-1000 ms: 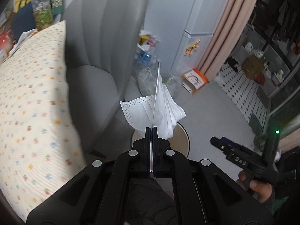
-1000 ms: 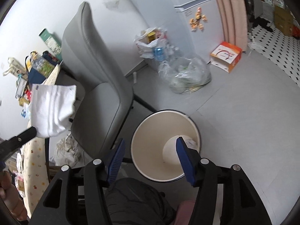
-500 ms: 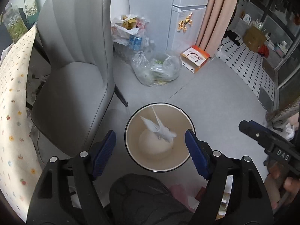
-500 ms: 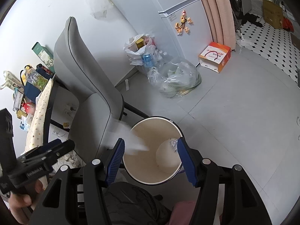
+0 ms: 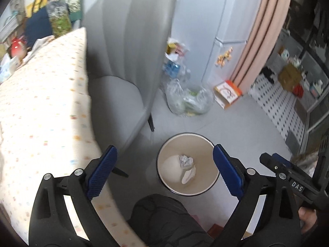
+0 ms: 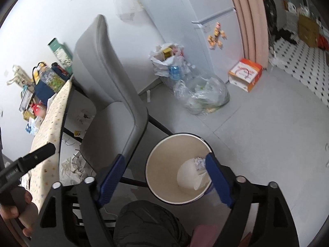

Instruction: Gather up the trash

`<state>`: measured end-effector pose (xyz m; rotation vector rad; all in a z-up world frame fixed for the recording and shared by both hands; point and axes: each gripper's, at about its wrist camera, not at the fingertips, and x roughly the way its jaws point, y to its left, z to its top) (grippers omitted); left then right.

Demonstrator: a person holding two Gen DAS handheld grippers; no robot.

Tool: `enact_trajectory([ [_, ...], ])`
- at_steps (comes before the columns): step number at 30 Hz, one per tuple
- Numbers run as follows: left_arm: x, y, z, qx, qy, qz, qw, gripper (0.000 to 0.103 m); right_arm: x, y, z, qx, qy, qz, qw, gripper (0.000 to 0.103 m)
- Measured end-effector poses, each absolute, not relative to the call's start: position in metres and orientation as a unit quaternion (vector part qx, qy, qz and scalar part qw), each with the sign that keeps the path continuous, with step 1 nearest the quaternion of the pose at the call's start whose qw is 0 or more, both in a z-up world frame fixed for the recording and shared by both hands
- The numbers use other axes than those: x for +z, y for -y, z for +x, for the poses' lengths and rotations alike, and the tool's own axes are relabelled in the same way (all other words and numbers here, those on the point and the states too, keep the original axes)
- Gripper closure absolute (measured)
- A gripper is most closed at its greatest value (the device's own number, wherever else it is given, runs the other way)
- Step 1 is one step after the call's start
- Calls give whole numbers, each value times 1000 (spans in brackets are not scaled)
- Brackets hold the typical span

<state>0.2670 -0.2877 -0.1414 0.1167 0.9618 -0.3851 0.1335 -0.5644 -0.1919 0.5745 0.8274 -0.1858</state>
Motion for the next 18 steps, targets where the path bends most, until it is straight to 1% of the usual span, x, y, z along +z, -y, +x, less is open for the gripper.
enact_trajectory([
  [1,-137,281,265,-182,-454,50,871,9,-184,557,134,-87,-389,266,878,11],
  [2,-130,272,262,-179,-447,40,875,8,-178,553,134,-86,-384,260,882,8],
  [5,-116,248,255,-167,-429,15,888,6,-158,535,134,-83,-366,241,895,8],
  [12,-84,190,232,-130,-378,-43,916,6,-118,491,138,-122,-335,191,915,8],
  [18,-70,136,212,-86,-342,-103,930,6,-91,448,139,-76,-311,155,935,8],
])
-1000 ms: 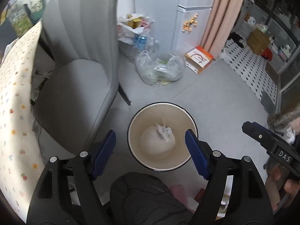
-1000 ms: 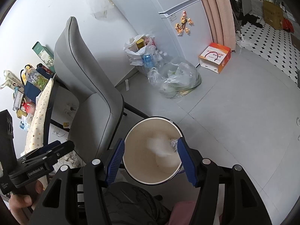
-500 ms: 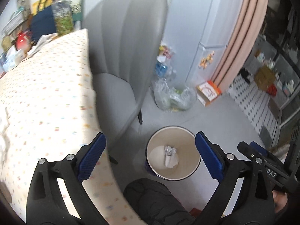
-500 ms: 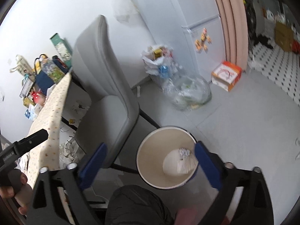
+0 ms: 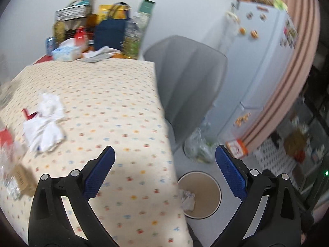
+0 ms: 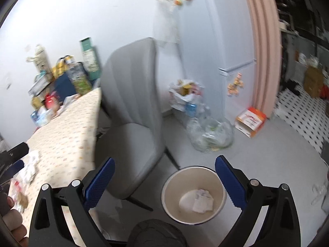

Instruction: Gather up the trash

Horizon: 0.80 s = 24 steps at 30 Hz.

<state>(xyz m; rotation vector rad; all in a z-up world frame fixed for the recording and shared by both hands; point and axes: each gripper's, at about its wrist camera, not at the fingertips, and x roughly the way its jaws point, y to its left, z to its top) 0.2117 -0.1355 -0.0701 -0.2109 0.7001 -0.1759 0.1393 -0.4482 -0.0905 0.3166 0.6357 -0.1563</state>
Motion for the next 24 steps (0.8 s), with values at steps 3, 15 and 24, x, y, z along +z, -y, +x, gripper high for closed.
enact_trajectory([
  [3,-65,109,198,-75,-317,-117,938,6,-85,430,141,-40,-315,154,936,8],
  [15,-68,-3,165,-34,-299,-163,940,6,-57,326,141,98,-308,108,940,8],
  [24,-88,-73,156,35,-312,-171,934,6,-60,249,152,177,-338,73,921,13],
])
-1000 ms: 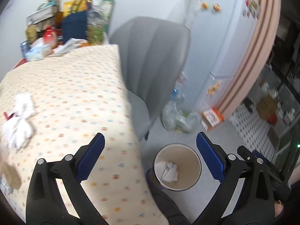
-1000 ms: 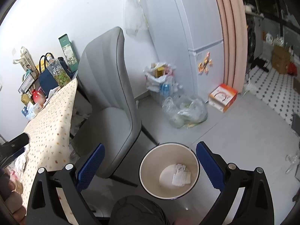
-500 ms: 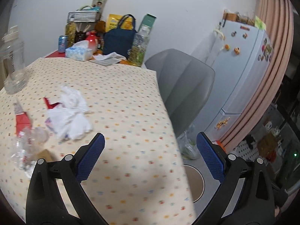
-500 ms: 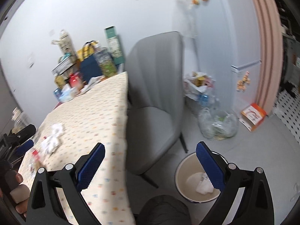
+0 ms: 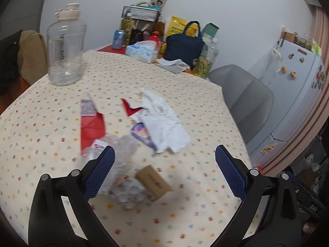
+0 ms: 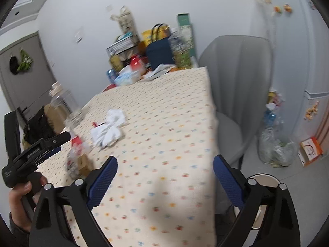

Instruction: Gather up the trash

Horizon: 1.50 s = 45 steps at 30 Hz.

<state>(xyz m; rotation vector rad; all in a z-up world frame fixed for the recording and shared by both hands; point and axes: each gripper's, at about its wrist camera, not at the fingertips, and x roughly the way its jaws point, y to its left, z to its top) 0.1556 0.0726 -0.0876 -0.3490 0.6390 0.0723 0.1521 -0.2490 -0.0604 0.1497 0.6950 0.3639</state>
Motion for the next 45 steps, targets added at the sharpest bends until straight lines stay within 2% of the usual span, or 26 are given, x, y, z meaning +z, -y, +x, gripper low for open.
enact_trajectory([
  [7,-112,-110,156,70,-338,-177,922,6,-63,197,169,227,-355,41,906,26],
  [13,-123,-130,153,81,-343,-190,916,6,-60,154,199,269,-367,10,890,46],
  [18,-120,-139,149,85,-332,-192,919,6,-62,109,231,296,-384,-21,874,54],
  [34,-120,-185,132,124,-315,-224,914,6,-95,-8,269,326,-422,-138,835,55],
  [35,-121,-186,132,124,-314,-226,914,6,-98,-11,271,325,-425,-144,832,59],
  [37,-122,-187,131,124,-314,-228,913,6,-104,-13,278,322,-436,-150,827,88],
  [39,-123,-186,132,123,-314,-228,913,6,-102,-9,284,326,-438,-142,826,97],
  [45,-120,-179,141,109,-314,-222,916,6,-75,16,286,345,-417,-98,835,101],
])
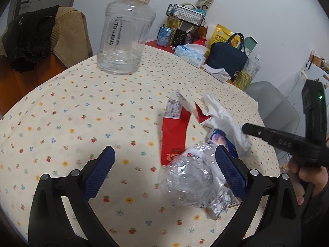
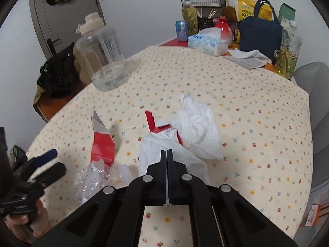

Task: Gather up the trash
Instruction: 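Grasp the white tissue with the right gripper, then grasp and lift the crushed clear plastic bottle with the left gripper while the right holds the tissue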

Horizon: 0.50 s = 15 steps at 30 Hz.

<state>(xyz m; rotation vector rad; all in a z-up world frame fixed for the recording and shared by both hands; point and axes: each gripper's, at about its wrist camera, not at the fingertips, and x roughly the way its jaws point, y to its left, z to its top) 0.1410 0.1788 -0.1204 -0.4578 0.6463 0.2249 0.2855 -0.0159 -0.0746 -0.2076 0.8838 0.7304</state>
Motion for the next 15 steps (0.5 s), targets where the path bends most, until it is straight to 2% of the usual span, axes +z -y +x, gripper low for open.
enact_trajectory([
  [15,-127,-139,187,83,-365,-154,914,6,-27,100,275,325,-369,-26,871,101],
])
